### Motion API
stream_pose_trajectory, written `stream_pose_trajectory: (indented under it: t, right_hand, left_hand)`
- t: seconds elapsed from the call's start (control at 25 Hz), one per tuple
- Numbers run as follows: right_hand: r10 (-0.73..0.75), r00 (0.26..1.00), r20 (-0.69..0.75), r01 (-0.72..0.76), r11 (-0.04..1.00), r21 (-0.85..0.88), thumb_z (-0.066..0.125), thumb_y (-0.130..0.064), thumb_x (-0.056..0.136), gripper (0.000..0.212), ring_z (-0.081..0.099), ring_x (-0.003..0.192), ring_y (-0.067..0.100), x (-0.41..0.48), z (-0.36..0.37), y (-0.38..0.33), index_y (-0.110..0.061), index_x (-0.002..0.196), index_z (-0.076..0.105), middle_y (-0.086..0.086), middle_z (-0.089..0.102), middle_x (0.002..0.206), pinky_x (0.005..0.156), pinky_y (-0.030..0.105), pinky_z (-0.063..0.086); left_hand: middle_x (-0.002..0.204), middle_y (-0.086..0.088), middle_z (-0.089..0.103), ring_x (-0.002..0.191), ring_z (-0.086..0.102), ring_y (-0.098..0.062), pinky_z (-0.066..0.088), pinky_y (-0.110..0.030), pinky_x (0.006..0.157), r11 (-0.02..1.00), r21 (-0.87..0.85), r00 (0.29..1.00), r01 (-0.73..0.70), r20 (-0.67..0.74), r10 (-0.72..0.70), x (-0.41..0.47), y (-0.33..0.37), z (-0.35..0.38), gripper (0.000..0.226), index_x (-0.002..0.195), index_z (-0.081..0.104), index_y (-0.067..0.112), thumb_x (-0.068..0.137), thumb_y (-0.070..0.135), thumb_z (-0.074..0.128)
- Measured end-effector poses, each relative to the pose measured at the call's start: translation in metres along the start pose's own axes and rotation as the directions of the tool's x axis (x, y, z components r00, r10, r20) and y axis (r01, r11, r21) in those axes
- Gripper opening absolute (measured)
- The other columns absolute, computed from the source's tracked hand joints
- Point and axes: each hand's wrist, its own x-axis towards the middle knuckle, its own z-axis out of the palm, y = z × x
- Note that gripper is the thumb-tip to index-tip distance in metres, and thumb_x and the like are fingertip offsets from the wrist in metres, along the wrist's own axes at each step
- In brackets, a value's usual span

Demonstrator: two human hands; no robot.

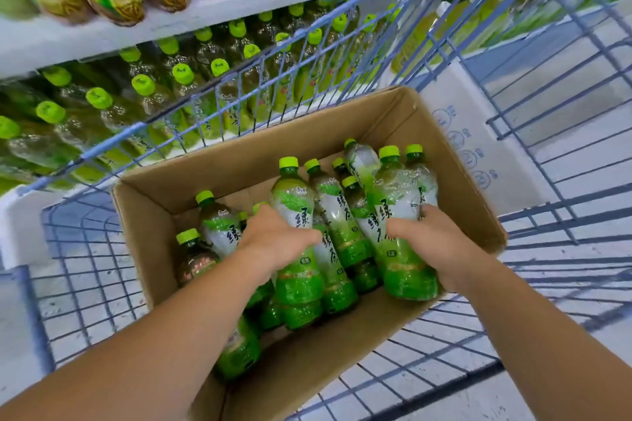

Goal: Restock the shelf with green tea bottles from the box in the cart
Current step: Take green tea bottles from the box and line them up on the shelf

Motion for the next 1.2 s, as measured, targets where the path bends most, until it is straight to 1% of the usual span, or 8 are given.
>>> stream_pose_trajectory:
  t: [0.08, 0.28, 0.4, 0.48, 0.64, 0.76, 1.0, 1.2]
  right_hand:
    - [-0.002, 0.996, 0.084, -0.005, 0.997, 0.078, 0.077, -0.040, 0.052, 0.089, 0.064, 0.108, 0.030, -0.003, 0.016, -0.002, -0.027, 0.135, 0.048, 0.002, 0.064, 0.123, 0.089, 0.052, 0.056]
    - [-0.076, 0.975, 0.210, 0.030, 0.976, 0.217, 0.069, -0.024, 0.075, 0.059, 0.057, 0.114, 0.024, -0.028, 0.057, -0.012, -0.032, 0.131, 0.052, -0.009, 0.058, 0.126, 0.093, 0.041, 0.048]
    - [-0.162, 0.965, 0.205, 0.099, 0.953, 0.287, 0.076, -0.034, 0.066, 0.055, 0.065, 0.106, 0.028, -0.053, 0.087, -0.024, -0.029, 0.120, 0.062, 0.007, 0.067, 0.122, 0.093, 0.053, 0.053]
    - [-0.222, 0.958, 0.182, 0.170, 0.950, 0.263, 0.085, -0.037, 0.066, 0.068, 0.069, 0.105, 0.026, -0.068, 0.103, -0.029, -0.022, 0.127, 0.059, 0.005, 0.071, 0.118, 0.094, 0.054, 0.054]
    - [-0.337, 0.924, 0.181, 0.299, 0.931, 0.211, 0.079, -0.014, 0.081, 0.032, 0.075, 0.086, 0.021, -0.100, 0.134, -0.048, -0.023, 0.109, 0.066, 0.001, 0.077, 0.095, 0.077, 0.043, 0.061]
    - [-0.369, 0.920, 0.135, 0.358, 0.929, 0.099, 0.079, -0.022, 0.077, 0.037, 0.073, 0.082, 0.016, -0.121, 0.155, -0.066, -0.028, 0.109, 0.062, -0.003, 0.075, 0.090, 0.073, 0.039, 0.060]
    - [-0.439, 0.894, 0.083, 0.439, 0.898, 0.030, 0.078, -0.017, 0.078, 0.028, 0.070, 0.081, 0.013, -0.166, 0.215, -0.122, -0.028, 0.098, 0.062, -0.004, 0.073, 0.088, 0.072, 0.032, 0.057]
    - [-0.474, 0.873, 0.116, 0.476, 0.879, 0.017, 0.078, -0.018, 0.076, 0.031, 0.071, 0.071, 0.009, -0.185, 0.297, -0.175, -0.027, 0.100, 0.061, -0.003, 0.073, 0.087, 0.060, 0.027, 0.055]
  left_hand:
    - [0.113, -0.015, 0.062, 0.092, 0.061, -0.027, 0.043, -0.029, 0.055, 0.998, -0.052, 0.999, -0.018, -0.030, 0.017, 0.002, -0.005, -0.013, 0.091, 0.128, 0.048, 0.005, 0.057, 0.052, 0.080]
    - [0.096, -0.002, 0.066, 0.086, 0.066, -0.023, 0.059, -0.045, 0.071, 0.992, -0.094, 0.995, -0.083, -0.058, 0.078, -0.015, -0.025, -0.048, 0.090, 0.111, 0.053, 0.013, 0.040, 0.063, 0.076]
    - [0.098, 0.003, 0.064, 0.086, 0.064, -0.016, 0.057, -0.040, 0.074, 0.988, -0.123, 0.993, -0.097, -0.076, 0.088, -0.039, -0.040, -0.075, 0.080, 0.108, 0.052, 0.020, 0.044, 0.060, 0.077]
    - [0.098, 0.003, 0.066, 0.085, 0.065, -0.016, 0.058, -0.041, 0.075, 0.985, -0.127, 0.990, -0.120, -0.094, 0.109, -0.051, -0.050, -0.093, 0.074, 0.107, 0.054, 0.022, 0.047, 0.056, 0.079]
    - [0.096, 0.004, 0.068, 0.084, 0.069, -0.014, 0.059, -0.041, 0.074, 0.956, -0.212, 0.978, -0.202, -0.089, 0.187, -0.072, -0.062, -0.132, 0.065, 0.105, 0.057, 0.026, 0.049, 0.052, 0.078]
    - [0.085, 0.007, 0.074, 0.074, 0.071, -0.007, 0.059, -0.037, 0.070, 0.923, -0.251, 0.956, -0.291, -0.106, 0.272, -0.087, -0.069, -0.164, 0.043, 0.093, 0.069, 0.026, 0.054, 0.044, 0.078]
    - [0.086, -0.002, 0.066, 0.073, 0.064, -0.016, 0.047, -0.032, 0.058, 0.906, -0.292, 0.945, -0.307, -0.203, 0.255, -0.106, -0.111, -0.257, 0.057, 0.097, 0.057, 0.020, 0.052, 0.049, 0.075]
    - [0.087, -0.001, 0.066, 0.076, 0.066, -0.015, 0.055, -0.035, 0.063, 0.883, -0.298, 0.912, -0.363, -0.308, 0.271, -0.095, -0.158, -0.343, 0.050, 0.098, 0.057, 0.023, 0.057, 0.040, 0.080]
